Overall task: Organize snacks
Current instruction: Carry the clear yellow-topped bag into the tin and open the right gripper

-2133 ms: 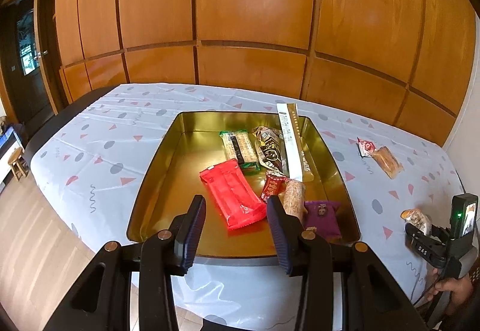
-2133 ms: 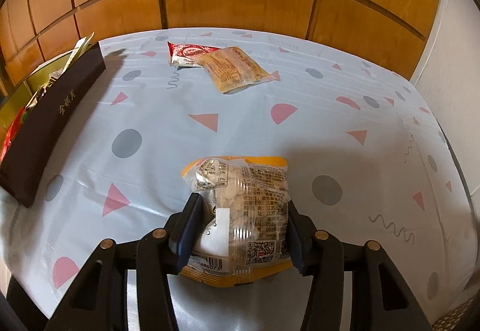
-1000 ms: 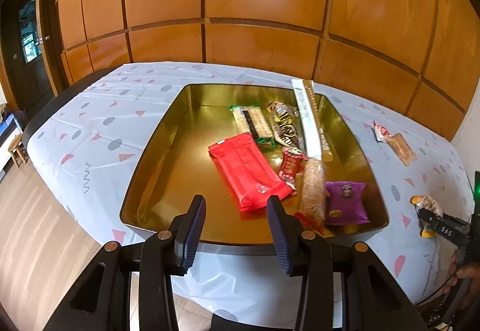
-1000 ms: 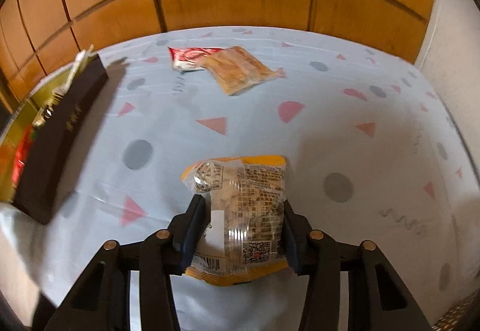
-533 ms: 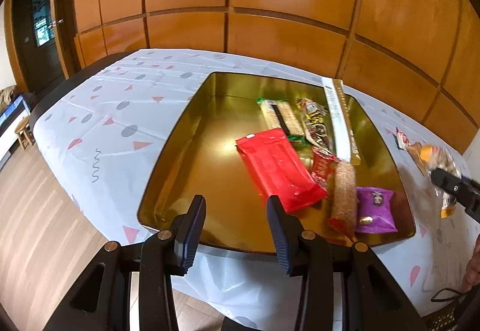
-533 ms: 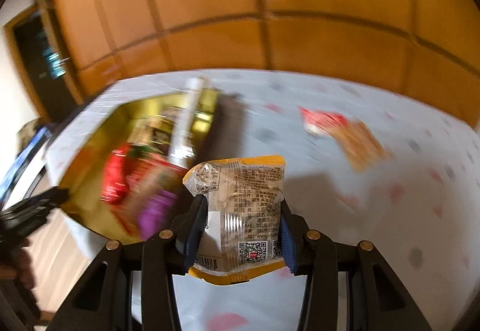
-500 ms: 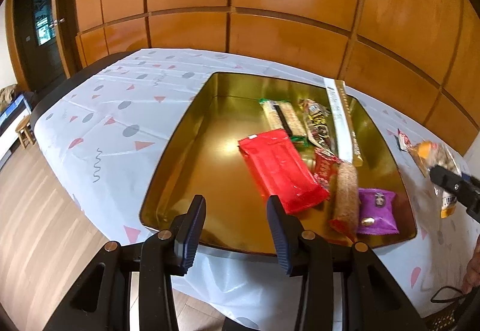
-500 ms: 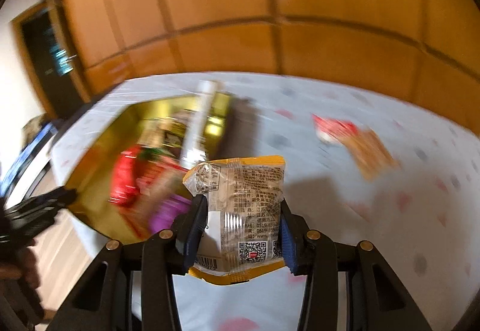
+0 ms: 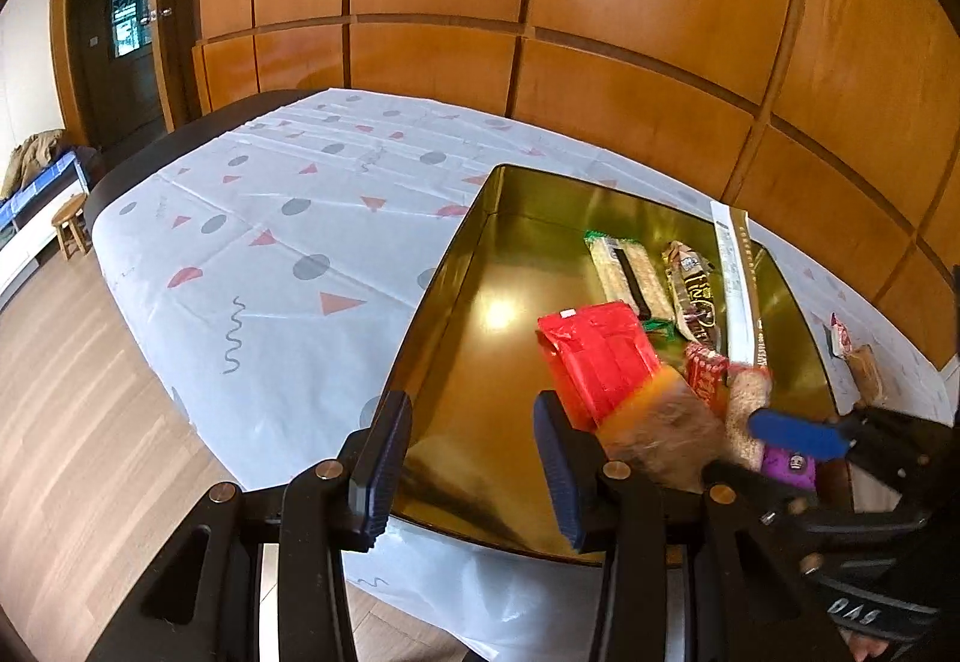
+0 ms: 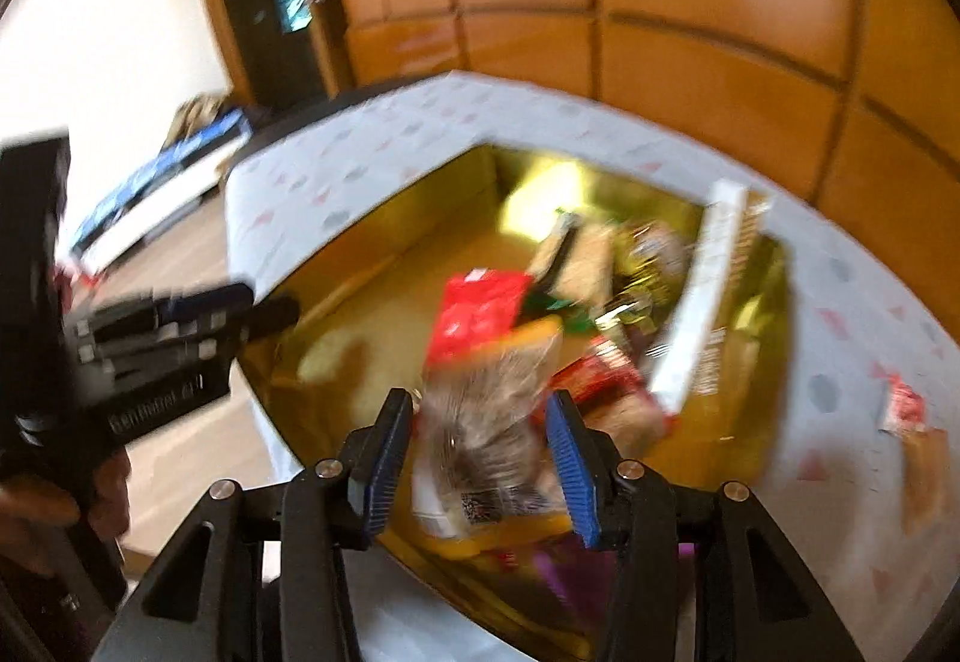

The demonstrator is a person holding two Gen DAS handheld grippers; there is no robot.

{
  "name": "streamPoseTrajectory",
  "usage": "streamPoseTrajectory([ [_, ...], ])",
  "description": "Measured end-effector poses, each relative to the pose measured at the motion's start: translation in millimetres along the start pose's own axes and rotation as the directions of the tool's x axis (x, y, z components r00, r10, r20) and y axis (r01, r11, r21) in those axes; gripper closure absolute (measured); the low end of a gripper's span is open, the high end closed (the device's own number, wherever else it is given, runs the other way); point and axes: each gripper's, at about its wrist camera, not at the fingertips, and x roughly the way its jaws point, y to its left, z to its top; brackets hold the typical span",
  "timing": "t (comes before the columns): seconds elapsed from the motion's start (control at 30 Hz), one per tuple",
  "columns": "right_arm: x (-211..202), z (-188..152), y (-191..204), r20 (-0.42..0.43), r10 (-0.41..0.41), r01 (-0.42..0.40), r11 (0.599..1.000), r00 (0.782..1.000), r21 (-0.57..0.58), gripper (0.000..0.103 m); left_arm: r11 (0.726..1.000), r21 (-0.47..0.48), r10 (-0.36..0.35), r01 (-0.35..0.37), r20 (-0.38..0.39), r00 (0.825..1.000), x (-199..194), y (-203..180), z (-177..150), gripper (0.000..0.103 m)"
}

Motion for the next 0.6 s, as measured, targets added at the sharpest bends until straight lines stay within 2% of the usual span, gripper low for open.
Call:
streamPoseTrajectory([
  [0.07, 12, -4, 2, -0.046, 0.005, -0.006, 1.000, 0.999, -0.009, 0.056, 1.000, -0.002, 0.004, -0.004, -0.011, 1.000, 4, 2, 0, 0.060],
  [0.13, 18, -2, 3, -0.056, 0.010, -0.011, 1.000, 0.998, -0.018, 0.058, 1.000, -0.004, 0.004, -0.004, -0.017, 1.000, 6, 3, 0, 0.060],
  [0.17, 21, -2, 4, -0.062, 0.009, -0.010, 1.000, 0.998, -0.022, 0.062, 1.000, -0.001, 0.004, -0.004, -0.022, 1.000, 8, 3, 1, 0.060],
  [0.2, 23, -1, 4, -0.066, 0.007, -0.009, 1.000, 0.998, -0.024, 0.076, 1.000, 0.003, 0.002, -0.002, -0.025, 1.000, 9, 3, 2, 0.060],
  [0.23, 29, -1, 5, -0.078, 0.001, -0.003, 1.000, 0.997, -0.027, 0.081, 1.000, 0.006, -0.001, 0.001, -0.030, 1.000, 10, 2, 2, 0.060],
  [0.43, 41, 1, 0, -0.100, -0.024, 0.024, 1.000, 0.995, -0.001, 0.081, 0.999, 0.041, -0.011, 0.012, -0.024, 1.000, 7, -5, 9, 0.060],
  [0.5, 33, 1, -2, -0.078, -0.031, 0.033, 0.999, 0.996, 0.026, 0.078, 0.999, 0.052, -0.009, 0.010, -0.015, 1.000, 4, -7, 10, 0.060],
  [0.57, 15, 0, -3, -0.031, -0.043, 0.044, 0.998, 0.999, 0.054, 0.064, 0.998, 0.066, -0.009, 0.010, -0.009, 1.000, 0, -11, 9, 0.060],
  [0.6, 8, -1, -4, -0.006, -0.053, 0.054, 0.996, 0.999, 0.069, 0.053, 0.997, 0.070, -0.010, 0.011, -0.007, 1.000, -1, -12, 8, 0.060],
])
